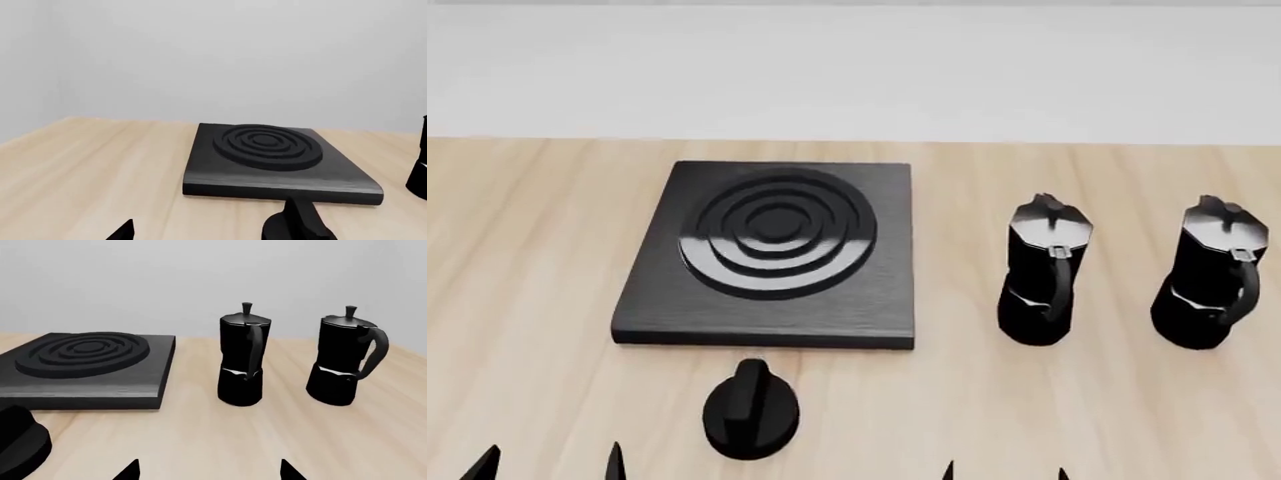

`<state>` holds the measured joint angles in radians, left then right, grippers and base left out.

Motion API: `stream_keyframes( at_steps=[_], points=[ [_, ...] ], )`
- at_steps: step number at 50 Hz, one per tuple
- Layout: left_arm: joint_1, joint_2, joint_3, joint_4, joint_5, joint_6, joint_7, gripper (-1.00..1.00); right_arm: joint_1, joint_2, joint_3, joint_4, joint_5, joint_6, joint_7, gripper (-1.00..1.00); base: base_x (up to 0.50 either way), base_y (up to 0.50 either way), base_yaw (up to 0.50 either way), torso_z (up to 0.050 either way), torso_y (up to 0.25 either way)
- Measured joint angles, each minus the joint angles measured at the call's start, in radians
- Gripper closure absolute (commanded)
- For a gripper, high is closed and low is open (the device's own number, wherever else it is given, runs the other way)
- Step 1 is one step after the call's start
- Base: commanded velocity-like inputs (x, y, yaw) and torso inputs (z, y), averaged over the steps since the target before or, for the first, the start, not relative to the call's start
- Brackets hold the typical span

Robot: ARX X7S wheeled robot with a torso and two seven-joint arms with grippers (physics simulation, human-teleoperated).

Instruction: Put the right moka pot on the stove.

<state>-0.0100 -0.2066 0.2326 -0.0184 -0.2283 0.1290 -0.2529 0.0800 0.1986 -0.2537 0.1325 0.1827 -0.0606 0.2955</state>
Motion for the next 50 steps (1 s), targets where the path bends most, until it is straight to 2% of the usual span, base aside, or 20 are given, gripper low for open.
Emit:
stream_keyframes(
  at_steps=[50],
  points=[
    [-0.005, -0.015, 0.020, -0.005, -0.015, 0.009, -0.019, -1.00, 0.005, 0.013, -0.014, 0.006, 0.030, -0.009, 0.011, -1.00, 0.14, 0.00, 0.00, 0.000, 0.000]
  ],
)
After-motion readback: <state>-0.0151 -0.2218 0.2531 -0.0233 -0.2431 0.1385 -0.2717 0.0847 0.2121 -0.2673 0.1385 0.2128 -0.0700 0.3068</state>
